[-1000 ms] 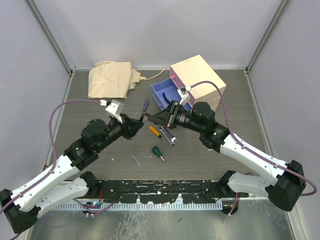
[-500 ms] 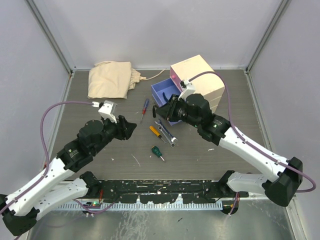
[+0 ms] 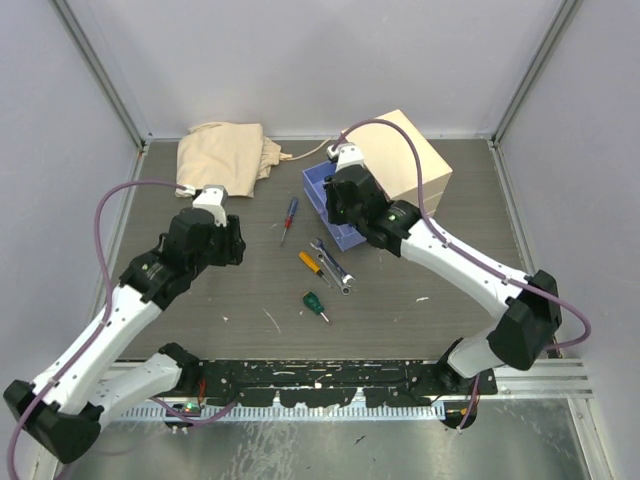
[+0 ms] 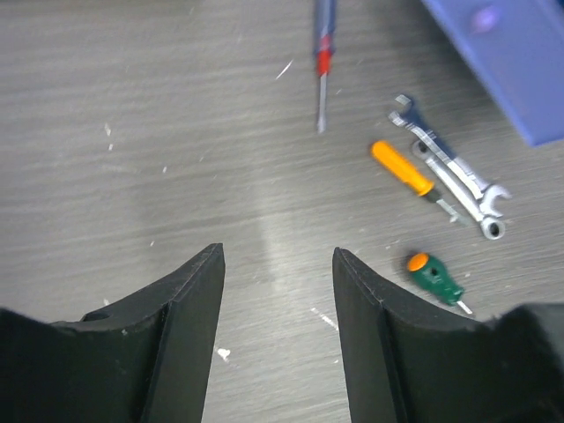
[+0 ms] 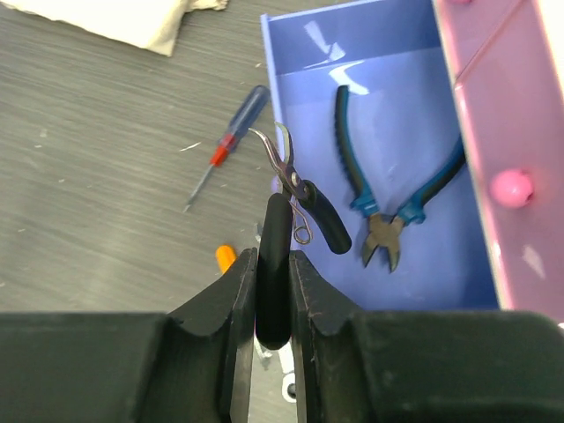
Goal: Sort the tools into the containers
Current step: Place the pliers in the drawer.
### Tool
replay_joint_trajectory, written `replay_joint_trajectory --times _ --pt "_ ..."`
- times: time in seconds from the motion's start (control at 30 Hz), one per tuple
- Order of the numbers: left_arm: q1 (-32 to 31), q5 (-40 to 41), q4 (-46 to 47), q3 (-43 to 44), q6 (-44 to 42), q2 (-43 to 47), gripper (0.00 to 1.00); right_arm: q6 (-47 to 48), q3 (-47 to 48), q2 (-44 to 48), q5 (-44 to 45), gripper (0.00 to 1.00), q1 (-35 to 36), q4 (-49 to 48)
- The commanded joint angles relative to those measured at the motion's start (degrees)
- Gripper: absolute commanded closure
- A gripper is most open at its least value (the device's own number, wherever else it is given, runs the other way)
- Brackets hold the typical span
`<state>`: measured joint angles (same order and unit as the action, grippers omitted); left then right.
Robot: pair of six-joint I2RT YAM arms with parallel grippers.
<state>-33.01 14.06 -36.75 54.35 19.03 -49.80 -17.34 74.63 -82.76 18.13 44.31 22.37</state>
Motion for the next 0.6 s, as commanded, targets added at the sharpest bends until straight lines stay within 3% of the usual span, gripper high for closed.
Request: replay_joint_trajectory --times 0.0,0.57 --pt "5.8 -6.2 -4.3 2.4 -1.6 -3.2 0.46 7.8 6.4 -2.7 5.5 1.0 -1.0 -0.2" --pt "8.8 -4.9 -4.0 -1.7 -5.4 -4.8 0.3 16.7 16.6 -17.4 6.9 0.97 -5.3 1.5"
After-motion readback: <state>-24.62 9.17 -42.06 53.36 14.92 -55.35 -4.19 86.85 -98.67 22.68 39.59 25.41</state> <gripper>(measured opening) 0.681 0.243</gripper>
